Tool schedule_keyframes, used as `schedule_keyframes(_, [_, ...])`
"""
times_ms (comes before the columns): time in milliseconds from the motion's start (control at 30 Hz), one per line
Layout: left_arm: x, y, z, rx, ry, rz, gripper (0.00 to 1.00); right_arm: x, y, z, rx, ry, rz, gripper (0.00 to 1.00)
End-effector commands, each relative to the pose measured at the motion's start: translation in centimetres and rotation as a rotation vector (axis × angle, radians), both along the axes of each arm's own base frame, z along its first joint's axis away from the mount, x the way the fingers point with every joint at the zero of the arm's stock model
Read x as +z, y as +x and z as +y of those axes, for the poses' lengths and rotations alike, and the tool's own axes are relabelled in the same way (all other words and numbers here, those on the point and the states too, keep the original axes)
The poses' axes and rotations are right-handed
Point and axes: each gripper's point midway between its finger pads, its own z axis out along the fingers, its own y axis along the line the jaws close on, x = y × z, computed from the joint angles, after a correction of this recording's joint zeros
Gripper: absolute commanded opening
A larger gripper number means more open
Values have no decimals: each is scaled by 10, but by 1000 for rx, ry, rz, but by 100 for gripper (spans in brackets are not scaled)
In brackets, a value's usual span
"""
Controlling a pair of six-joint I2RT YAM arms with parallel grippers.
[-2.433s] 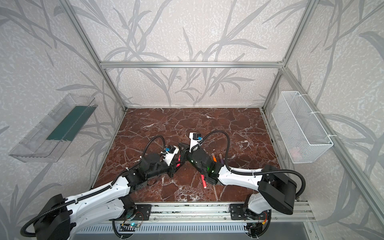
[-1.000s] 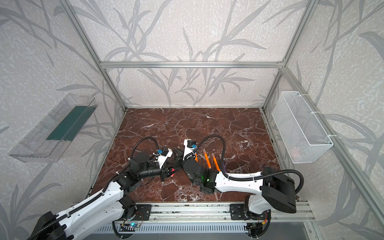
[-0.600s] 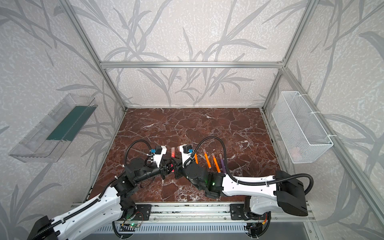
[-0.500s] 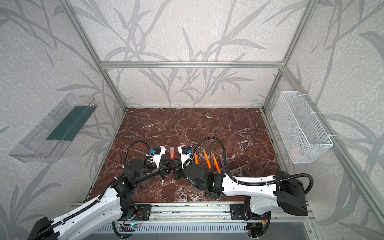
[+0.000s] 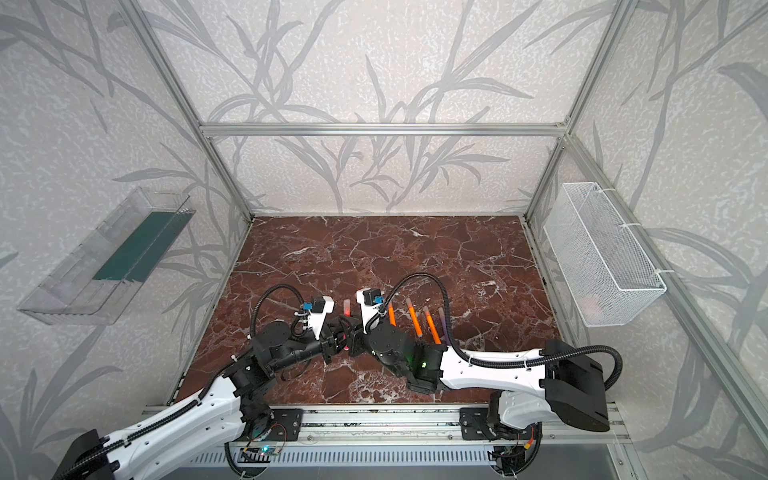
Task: Insert the pens into the pen caps
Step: 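Press the cap down with the right gripper while the left gripper holds the marker, then grasp the capped pink marker with the right gripper while the left gripper opens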
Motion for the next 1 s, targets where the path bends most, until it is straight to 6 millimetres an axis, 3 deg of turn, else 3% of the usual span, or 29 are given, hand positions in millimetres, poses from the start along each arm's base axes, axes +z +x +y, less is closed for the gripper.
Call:
schedule_keyframes(0, [35,-4,-6,-31,-91,-94,0,-22,-5,5,43,-49,43,23])
schedule_keyframes(267, [31,-6,-7,-46,-79,-93,1,-34,15,-7,-11,-75,56,8])
schedule_keyframes(433, [8,18,10,127,10,-54,30,-50,44,-37,-139,-158,74,4])
schedule_keyframes(700, [-34,69,61,524,214,67,66,-107,93,-78,-256,-333,252,1])
schedule_keyframes(967, [-75,104,105,764,309,297,66,-156,107,-64,-203,-514,405,1])
